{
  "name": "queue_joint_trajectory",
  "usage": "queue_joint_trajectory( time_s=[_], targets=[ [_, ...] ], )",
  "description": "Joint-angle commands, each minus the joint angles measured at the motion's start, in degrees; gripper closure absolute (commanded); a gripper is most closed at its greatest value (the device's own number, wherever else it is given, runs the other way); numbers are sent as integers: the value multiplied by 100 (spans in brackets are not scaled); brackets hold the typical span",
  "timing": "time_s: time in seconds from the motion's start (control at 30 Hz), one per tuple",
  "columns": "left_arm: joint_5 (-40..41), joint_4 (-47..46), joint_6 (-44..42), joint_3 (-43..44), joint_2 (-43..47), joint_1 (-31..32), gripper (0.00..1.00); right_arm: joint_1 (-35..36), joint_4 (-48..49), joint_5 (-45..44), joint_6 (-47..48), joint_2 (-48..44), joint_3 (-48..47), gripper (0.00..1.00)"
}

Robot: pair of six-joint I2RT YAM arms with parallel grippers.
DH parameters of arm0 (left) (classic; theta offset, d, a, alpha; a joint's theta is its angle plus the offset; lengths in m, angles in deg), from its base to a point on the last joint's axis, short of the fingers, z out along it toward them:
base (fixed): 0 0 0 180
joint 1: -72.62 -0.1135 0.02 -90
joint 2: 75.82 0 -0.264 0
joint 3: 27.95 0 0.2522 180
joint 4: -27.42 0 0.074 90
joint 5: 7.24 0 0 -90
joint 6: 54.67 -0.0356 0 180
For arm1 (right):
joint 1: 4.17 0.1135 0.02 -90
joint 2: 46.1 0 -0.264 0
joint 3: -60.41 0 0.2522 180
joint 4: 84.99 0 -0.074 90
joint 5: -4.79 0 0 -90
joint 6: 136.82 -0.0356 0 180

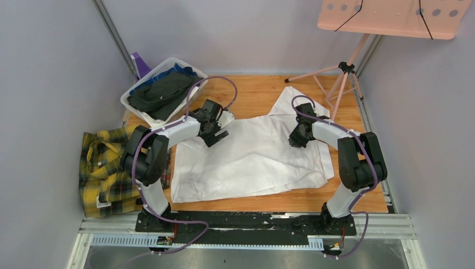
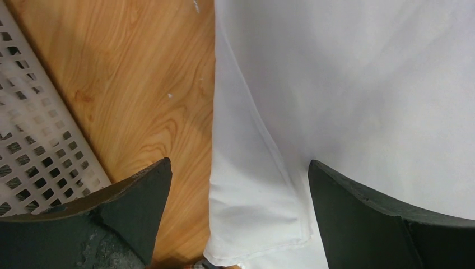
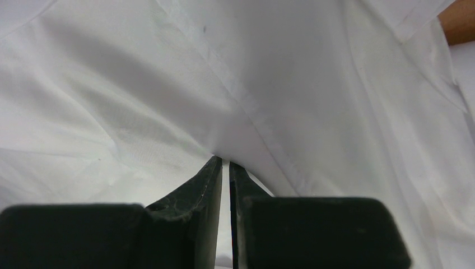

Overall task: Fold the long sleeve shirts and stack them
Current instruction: Fold the shirt at the center of the board.

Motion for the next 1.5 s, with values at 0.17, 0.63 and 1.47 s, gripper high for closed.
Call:
queue_joint_trajectory(
  time_s=[0.17,0.63,1.47],
  targets=[
    [451,-629,-158,49,-103,1,7,-60,-139,-263,-1,-58,138,89],
    [947,-779,-726,-663,91,-9,90,-83,-201,-110,51,-84,101,92],
    [724,-820,-2465,-1566,1745,-2,100,-70,-367,-218,-32,-504,141,88]
  ],
)
